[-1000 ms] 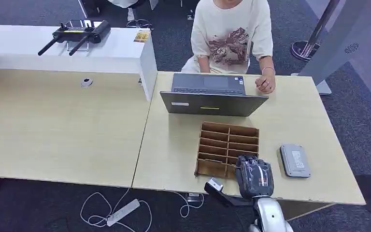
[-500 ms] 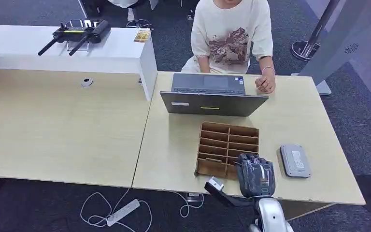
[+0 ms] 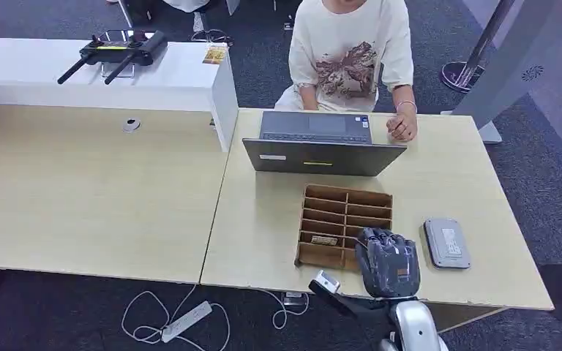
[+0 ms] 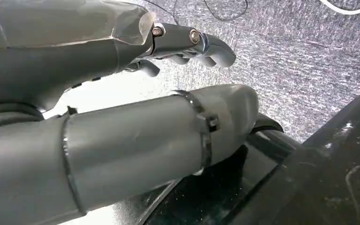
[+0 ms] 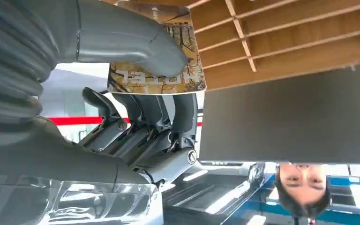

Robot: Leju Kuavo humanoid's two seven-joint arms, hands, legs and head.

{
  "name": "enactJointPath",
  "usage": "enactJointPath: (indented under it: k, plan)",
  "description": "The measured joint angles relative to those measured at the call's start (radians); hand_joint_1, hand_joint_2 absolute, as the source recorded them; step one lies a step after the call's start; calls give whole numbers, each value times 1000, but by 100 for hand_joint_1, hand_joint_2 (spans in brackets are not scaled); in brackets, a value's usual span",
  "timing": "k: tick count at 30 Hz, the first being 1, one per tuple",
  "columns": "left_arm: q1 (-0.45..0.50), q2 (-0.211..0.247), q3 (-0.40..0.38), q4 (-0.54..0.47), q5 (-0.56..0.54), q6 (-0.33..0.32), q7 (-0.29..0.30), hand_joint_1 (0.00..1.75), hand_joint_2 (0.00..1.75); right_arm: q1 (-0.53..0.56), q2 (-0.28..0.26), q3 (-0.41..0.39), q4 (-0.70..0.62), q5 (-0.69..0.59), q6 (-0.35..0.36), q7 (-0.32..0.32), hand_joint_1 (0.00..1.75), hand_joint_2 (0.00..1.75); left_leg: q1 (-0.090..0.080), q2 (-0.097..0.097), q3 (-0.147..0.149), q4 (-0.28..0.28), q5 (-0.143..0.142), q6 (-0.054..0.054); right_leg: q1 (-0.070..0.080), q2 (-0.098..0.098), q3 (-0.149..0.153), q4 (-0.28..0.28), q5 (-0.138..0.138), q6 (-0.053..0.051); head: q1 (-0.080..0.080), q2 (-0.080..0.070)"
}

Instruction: Pass the card to the sensor for recognition and then transmit it.

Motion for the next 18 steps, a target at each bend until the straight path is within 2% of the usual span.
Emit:
enactJointPath:
  k: [8, 16, 18]
  plan:
    - [1, 0, 0, 0, 1, 3, -2, 0, 0, 25, 0, 0, -75, -42, -3, -45, 166, 175, 0, 0, 0, 0, 0, 0, 0, 0, 0, 0, 0, 0, 0, 0]
    - [1, 0, 0, 0, -2, 3, -3, 0, 0, 32, 0, 0, -119, -55, -5, -60, 171, 175, 0, 0, 0, 0, 0, 0, 0, 0, 0, 0, 0, 0, 0, 0]
    - [1, 0, 0, 0, -5, 3, -3, 0, 0, 33, 0, 0, -125, -56, -5, -64, 168, 175, 0, 0, 0, 0, 0, 0, 0, 0, 0, 0, 0, 0, 0, 0]
